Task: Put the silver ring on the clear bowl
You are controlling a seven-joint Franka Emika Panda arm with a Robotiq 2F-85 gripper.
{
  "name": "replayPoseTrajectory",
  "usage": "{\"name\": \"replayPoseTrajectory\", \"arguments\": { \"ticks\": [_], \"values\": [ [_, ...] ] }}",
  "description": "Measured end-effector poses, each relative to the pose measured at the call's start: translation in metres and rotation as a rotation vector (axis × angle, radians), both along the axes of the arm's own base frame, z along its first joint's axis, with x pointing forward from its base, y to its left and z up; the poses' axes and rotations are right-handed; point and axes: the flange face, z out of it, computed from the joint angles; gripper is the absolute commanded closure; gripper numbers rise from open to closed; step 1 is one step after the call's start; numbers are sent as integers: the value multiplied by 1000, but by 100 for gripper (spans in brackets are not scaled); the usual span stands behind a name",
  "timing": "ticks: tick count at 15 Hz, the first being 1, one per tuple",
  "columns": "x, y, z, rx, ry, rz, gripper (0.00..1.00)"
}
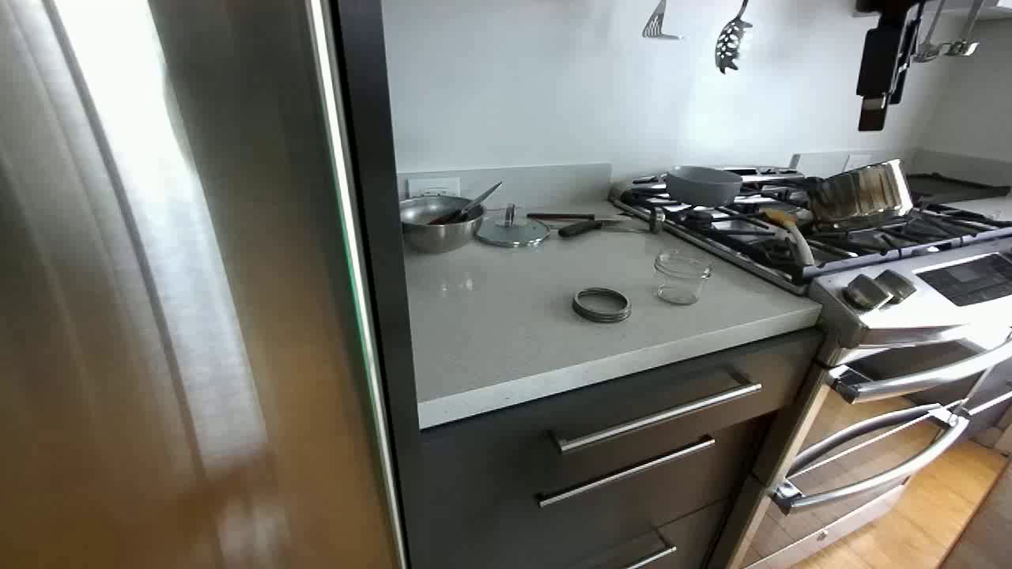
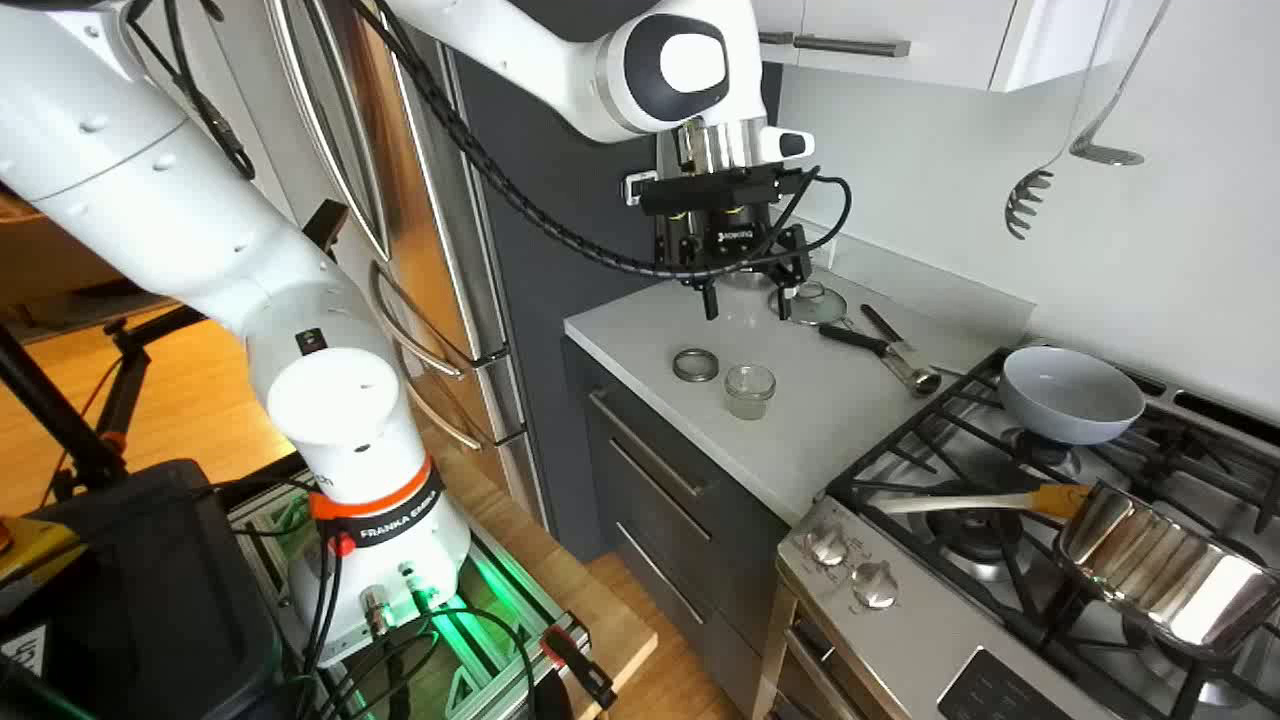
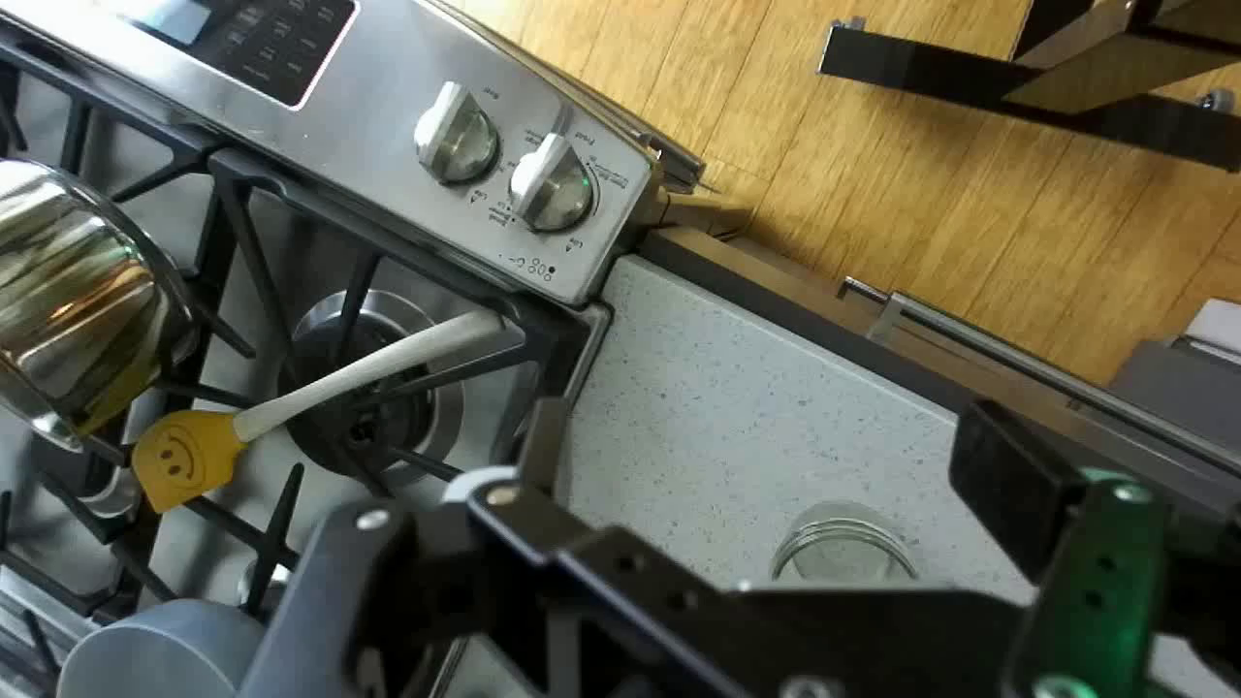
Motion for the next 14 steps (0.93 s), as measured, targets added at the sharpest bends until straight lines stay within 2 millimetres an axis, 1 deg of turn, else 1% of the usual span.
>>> {"name": "replayPoseTrajectory", "arguments": {
  "ticks": [7, 8, 9, 11, 14],
  "values": [
    [0, 0, 0, 0, 0, 0, 0],
    [1, 3, -1, 6, 4, 15, 0],
    [5, 8, -4, 18, 12, 38, 0],
    [16, 25, -15, 49, 27, 53, 0],
    [38, 57, -36, 136, 35, 2, 0]
  ]
}}
